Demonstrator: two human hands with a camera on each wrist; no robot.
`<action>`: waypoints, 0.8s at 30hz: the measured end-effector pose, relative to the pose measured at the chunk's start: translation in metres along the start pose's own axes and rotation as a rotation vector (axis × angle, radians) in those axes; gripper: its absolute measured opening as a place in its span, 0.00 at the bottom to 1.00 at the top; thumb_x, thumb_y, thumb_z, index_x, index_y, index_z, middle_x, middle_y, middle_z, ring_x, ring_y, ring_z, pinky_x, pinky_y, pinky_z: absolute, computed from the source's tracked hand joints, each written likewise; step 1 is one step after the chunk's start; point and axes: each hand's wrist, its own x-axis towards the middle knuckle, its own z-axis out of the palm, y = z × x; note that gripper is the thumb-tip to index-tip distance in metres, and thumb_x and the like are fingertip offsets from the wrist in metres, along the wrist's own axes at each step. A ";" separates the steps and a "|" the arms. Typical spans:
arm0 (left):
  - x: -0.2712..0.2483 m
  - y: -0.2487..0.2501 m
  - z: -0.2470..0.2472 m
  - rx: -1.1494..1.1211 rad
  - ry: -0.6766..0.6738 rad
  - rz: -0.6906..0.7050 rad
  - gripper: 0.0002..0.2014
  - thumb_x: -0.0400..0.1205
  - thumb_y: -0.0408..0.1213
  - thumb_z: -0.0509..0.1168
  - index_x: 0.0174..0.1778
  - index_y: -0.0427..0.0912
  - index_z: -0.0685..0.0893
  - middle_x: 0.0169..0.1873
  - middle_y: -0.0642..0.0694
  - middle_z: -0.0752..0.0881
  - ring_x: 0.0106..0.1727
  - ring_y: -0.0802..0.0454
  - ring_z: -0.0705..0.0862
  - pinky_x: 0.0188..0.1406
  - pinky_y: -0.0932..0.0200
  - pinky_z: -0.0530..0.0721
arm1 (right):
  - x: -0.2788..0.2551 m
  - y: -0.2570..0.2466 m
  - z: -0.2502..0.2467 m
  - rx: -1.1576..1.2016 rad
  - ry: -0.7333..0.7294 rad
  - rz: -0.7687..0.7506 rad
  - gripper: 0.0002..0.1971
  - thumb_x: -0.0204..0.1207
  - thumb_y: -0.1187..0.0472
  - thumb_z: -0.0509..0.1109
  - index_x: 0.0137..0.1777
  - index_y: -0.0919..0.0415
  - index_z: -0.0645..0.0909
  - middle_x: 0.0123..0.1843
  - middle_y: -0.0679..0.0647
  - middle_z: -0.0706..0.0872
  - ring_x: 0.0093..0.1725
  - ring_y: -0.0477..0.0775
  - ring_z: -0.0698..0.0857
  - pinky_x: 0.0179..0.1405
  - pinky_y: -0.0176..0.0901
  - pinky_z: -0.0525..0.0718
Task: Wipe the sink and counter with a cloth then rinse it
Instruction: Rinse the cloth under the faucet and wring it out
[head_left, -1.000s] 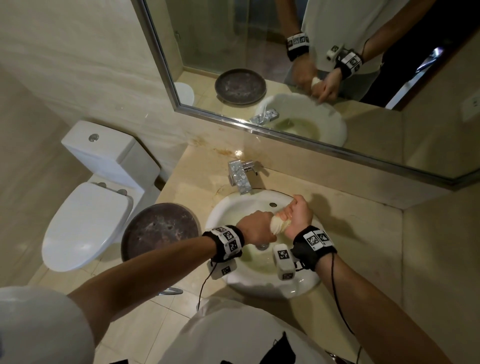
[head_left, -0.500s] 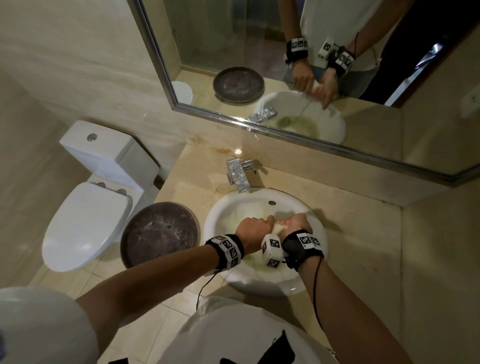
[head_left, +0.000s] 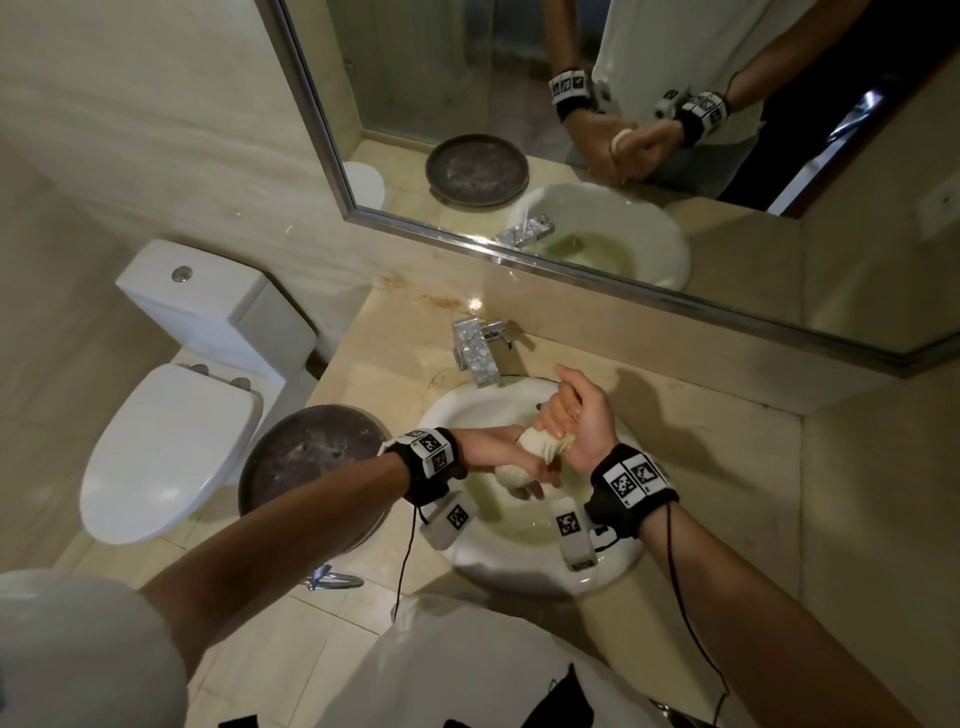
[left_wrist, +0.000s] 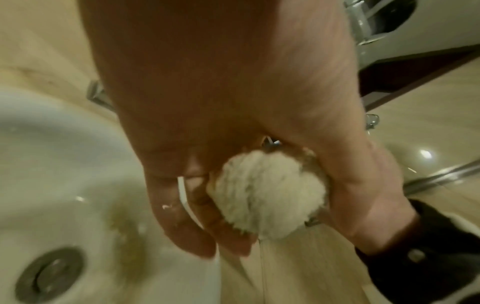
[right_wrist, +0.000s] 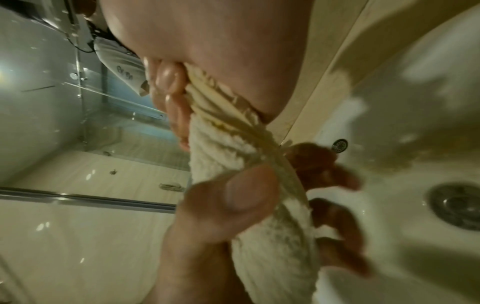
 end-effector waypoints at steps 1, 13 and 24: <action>-0.001 -0.003 0.003 -0.078 -0.048 -0.001 0.15 0.81 0.32 0.70 0.63 0.35 0.83 0.58 0.35 0.87 0.59 0.34 0.85 0.61 0.42 0.82 | -0.001 0.000 0.002 -0.010 -0.032 0.004 0.31 0.82 0.57 0.65 0.17 0.56 0.58 0.12 0.53 0.55 0.14 0.55 0.58 0.26 0.45 0.72; 0.010 -0.018 0.011 0.415 0.244 -0.185 0.10 0.73 0.45 0.72 0.39 0.41 0.84 0.27 0.46 0.84 0.24 0.49 0.77 0.24 0.58 0.74 | 0.001 0.034 -0.007 0.040 0.362 0.143 0.27 0.80 0.61 0.66 0.20 0.54 0.59 0.14 0.52 0.57 0.15 0.54 0.59 0.22 0.43 0.69; 0.020 -0.030 0.034 1.224 0.492 -0.114 0.11 0.82 0.41 0.65 0.53 0.38 0.79 0.42 0.40 0.87 0.36 0.41 0.83 0.32 0.53 0.77 | -0.018 0.048 -0.015 -0.220 0.848 0.343 0.10 0.69 0.61 0.59 0.34 0.61 0.80 0.29 0.55 0.83 0.32 0.60 0.80 0.39 0.48 0.81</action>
